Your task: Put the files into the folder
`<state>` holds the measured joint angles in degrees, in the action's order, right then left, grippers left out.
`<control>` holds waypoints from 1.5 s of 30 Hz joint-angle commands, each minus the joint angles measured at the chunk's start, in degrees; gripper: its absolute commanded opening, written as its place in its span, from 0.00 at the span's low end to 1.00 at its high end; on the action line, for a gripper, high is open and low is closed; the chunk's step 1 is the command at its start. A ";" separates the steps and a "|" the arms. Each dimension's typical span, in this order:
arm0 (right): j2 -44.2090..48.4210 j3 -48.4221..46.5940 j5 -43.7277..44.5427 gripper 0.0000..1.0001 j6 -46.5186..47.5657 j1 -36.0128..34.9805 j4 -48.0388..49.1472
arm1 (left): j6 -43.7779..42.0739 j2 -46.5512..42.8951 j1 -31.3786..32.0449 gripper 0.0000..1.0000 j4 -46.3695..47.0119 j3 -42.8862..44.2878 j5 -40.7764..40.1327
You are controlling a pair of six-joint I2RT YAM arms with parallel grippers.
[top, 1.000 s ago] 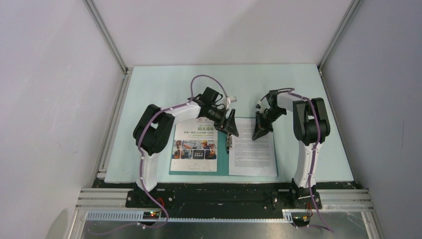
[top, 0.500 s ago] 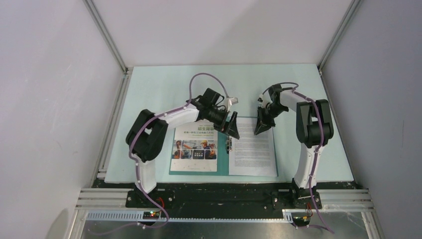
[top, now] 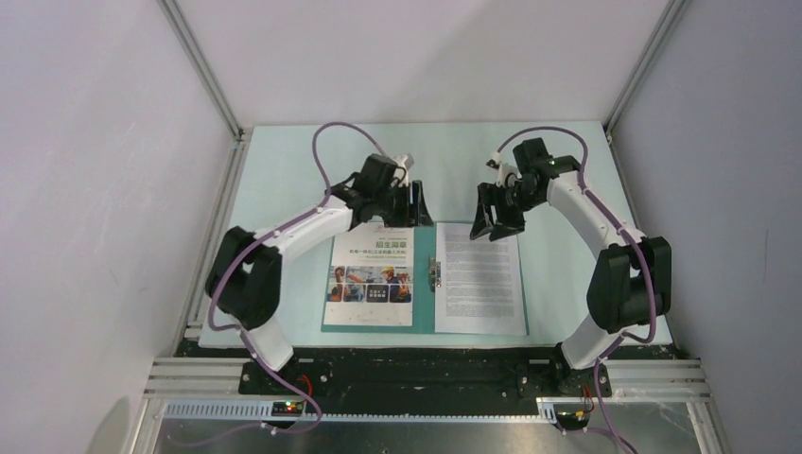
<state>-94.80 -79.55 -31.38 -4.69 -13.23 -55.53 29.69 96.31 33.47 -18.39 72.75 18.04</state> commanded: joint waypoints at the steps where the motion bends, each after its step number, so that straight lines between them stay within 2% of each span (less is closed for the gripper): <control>1: 1.90 1.96 -2.21 0.62 -2.07 -2.34 -2.19 | 6.02 5.40 1.40 0.60 -0.81 -0.62 -3.19; 5: 2.74 5.11 -2.88 0.61 -3.36 -3.03 0.52 | 7.54 9.44 2.10 0.47 -0.93 0.45 -0.98; 10: 3.35 8.45 -3.95 0.60 -4.07 -3.65 2.85 | 8.57 13.78 2.73 0.41 -1.09 1.83 1.58; 11: 3.29 9.17 -4.13 0.63 -4.17 -3.95 2.96 | 8.97 14.32 2.76 0.39 -1.10 2.12 1.96; 17: 2.24 11.03 -8.13 0.67 -4.87 -8.11 3.22 | 9.88 17.50 2.93 0.36 -1.14 3.39 4.35; 21: 0.76 11.08 -9.12 0.62 -6.57 -9.05 4.62 | 9.95 18.53 3.18 0.35 -1.12 4.09 4.61; 28: -1.34 11.02 -10.36 0.53 -9.24 -9.63 6.56 | 10.47 19.89 3.26 0.25 -1.19 4.51 5.22; 37: -4.50 10.23 -12.02 0.50 -11.34 -11.88 8.83 | 9.83 17.14 3.22 0.25 -1.12 3.16 3.02; 40: -5.91 9.59 -11.81 0.47 -12.15 -12.34 9.48 | 9.86 17.03 3.10 0.19 -1.12 3.03 2.79; 43: -7.22 8.29 -11.31 0.49 -13.37 -12.96 10.07 | 10.15 17.30 2.94 0.12 -1.19 2.90 3.07; 45: -8.36 7.29 -11.48 0.49 -14.30 -13.36 10.66 | 10.26 17.22 2.76 0.11 -1.13 2.78 3.27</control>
<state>-101.65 -68.66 -41.95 -16.56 -25.78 -46.96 39.66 116.03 36.23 -20.10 75.24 21.93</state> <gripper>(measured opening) 0.484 0.125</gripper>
